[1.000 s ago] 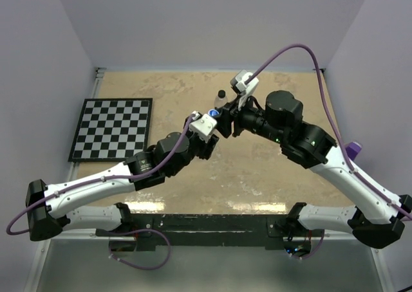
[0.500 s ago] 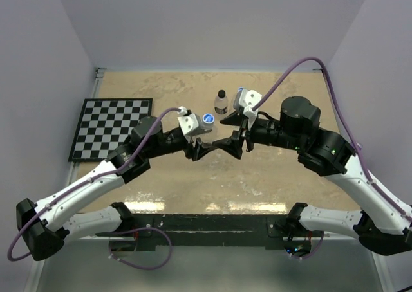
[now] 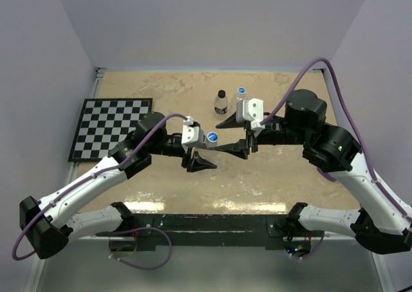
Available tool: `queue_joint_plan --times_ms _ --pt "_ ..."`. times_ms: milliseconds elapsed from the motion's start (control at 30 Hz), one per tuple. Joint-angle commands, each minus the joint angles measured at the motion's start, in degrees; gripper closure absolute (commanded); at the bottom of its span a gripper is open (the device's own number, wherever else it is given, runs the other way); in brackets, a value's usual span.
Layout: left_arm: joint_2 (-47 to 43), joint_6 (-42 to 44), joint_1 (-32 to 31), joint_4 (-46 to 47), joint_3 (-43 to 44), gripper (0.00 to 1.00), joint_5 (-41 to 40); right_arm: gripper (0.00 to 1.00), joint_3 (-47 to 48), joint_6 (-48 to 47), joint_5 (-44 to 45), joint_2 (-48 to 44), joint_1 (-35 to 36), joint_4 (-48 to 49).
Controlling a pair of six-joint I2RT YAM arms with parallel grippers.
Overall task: Screw on the bottle caps
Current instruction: Screw the bottle cap onto the plastic bottle.
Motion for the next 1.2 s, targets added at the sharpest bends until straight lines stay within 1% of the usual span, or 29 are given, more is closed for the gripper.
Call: queue_joint_plan --times_ms 0,133,500,567,700,833,867,900,967,1033,1167 --pt "0.4 2.7 0.5 0.5 3.4 1.0 5.3 0.43 1.8 -3.5 -5.6 1.7 -0.3 -2.1" --pt "0.7 3.5 0.5 -1.2 4.2 1.0 5.3 0.45 2.0 -4.3 -6.7 2.3 -0.4 -2.1" --pt "0.8 4.2 0.5 -2.0 4.6 1.0 5.2 0.5 3.0 -4.8 -7.5 4.1 -0.5 -2.9" --pt "0.8 4.3 0.5 -2.1 4.7 1.0 5.1 0.53 3.1 -4.8 -7.5 4.5 -0.5 -3.1" --pt "0.6 4.5 0.5 -2.6 4.9 1.0 4.6 0.62 3.1 -4.2 -6.8 5.1 -0.7 -3.6" --pt "-0.2 3.7 0.5 -2.3 5.0 1.0 1.7 0.82 2.8 -2.0 -4.9 5.6 -0.8 -3.6" --pt "-0.8 2.9 0.4 -1.9 4.9 1.0 -0.6 0.83 2.7 -1.0 -3.9 5.7 -0.7 -3.6" --pt "-1.4 1.5 0.4 -0.5 4.5 1.0 -4.8 0.83 2.3 0.8 -2.2 5.7 -0.8 -2.8" --pt "-3.3 -0.7 0.1 1.9 3.2 1.0 -12.5 0.87 1.7 4.3 0.4 6.5 -0.8 -2.2" --pt "-4.6 -3.6 -0.8 3.7 2.5 1.0 -21.8 0.9 0.6 8.7 5.0 7.4 -0.8 -1.4" --pt "-5.3 -9.0 -5.3 3.8 3.3 1.0 -44.0 0.95 -2.5 16.8 12.1 8.2 -0.7 2.2"
